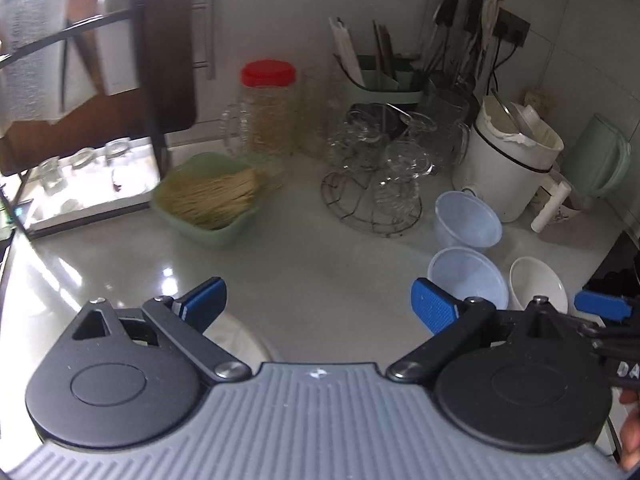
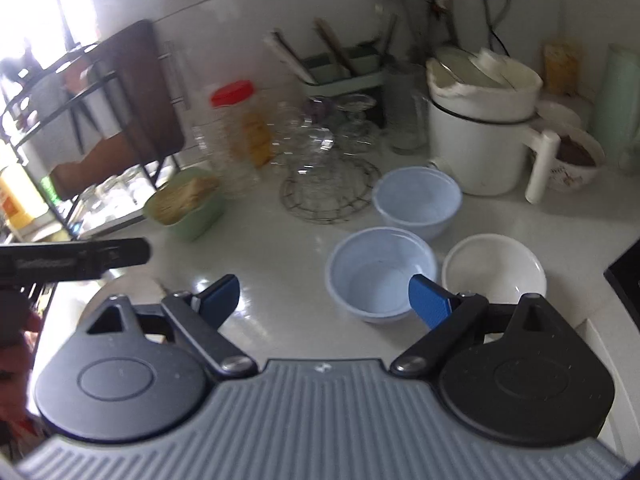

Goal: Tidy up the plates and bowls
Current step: 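Move both open tools to the rim of a light blue plastic bowl, then close both tools on the light blue bowl rim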

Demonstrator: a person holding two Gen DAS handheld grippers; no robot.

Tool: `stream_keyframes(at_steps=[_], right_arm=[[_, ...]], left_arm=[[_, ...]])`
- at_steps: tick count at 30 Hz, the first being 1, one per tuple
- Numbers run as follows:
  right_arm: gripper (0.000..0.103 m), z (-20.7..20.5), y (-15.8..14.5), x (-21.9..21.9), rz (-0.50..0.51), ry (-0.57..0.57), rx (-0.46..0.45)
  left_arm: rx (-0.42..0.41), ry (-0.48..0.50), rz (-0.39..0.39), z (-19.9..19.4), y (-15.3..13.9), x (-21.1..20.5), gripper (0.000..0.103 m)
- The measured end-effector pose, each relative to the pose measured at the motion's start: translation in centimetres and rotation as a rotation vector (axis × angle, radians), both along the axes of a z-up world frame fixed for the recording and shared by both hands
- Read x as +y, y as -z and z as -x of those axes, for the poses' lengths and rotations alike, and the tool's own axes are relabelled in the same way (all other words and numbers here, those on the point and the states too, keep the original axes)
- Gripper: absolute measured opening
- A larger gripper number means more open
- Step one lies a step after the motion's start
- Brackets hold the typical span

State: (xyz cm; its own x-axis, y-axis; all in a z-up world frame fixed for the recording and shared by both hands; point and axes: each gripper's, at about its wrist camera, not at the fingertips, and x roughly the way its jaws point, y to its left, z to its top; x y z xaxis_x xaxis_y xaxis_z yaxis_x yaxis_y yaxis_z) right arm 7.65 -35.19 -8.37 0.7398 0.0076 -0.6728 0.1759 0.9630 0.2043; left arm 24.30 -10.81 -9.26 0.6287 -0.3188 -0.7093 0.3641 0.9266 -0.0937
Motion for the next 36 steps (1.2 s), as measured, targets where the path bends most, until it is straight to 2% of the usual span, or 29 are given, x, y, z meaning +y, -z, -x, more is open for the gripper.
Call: stream_keyframes(at_steps=[4, 8, 11, 12, 14, 17, 25, 31, 36], right_arm=[[0.093, -0.4, 1.0, -1.7, -0.005, 0.035, 0.003], [0.093, -0.5, 1.8, -3.3, -0.02, 0.079, 0.013], [0.093, -0.6, 2.3, -3.9, -0.034, 0.112, 0.026], [0.093, -0.6, 2.4, -4.0, -0.038, 0.119, 0.028], [0.093, -0.6, 2.6, -4.2, -0.042, 0.13, 0.029], [0.093, -0.6, 2.9, -4.1, -0.024, 0.127, 0.036], [0.093, -0.3, 3.7, -5.1, -0.062, 0.189, 0.056], [0.093, -0.1, 4.0, -5.8, -0.059, 0.227, 0.058], [0.092, -0.5, 4.8, -6.6, -0.09, 0.251, 0.062]], left_arm=[[-0.035, 0.0, -0.011, -1.5, 1.4, -4.9, 0.1], [-0.091, 0.009, -0.033, -1.1, 2.0, -8.2, 0.1], [-0.045, -0.017, -0.005, -0.6, 2.4, -9.2, 0.1], [-0.02, 0.023, 0.014, -0.4, 2.5, -9.5, 0.1], [-0.008, 0.065, -0.006, -0.2, 2.7, -9.9, 0.1], [0.012, 0.071, -0.011, -0.3, 2.9, -9.8, 0.1], [0.05, 0.039, -0.041, -0.4, 3.0, -7.7, 0.1], [0.088, 0.057, -0.08, 0.0, 3.5, -6.2, 0.1], [0.131, 0.09, -0.069, -0.5, 5.6, -5.7, 0.1]])
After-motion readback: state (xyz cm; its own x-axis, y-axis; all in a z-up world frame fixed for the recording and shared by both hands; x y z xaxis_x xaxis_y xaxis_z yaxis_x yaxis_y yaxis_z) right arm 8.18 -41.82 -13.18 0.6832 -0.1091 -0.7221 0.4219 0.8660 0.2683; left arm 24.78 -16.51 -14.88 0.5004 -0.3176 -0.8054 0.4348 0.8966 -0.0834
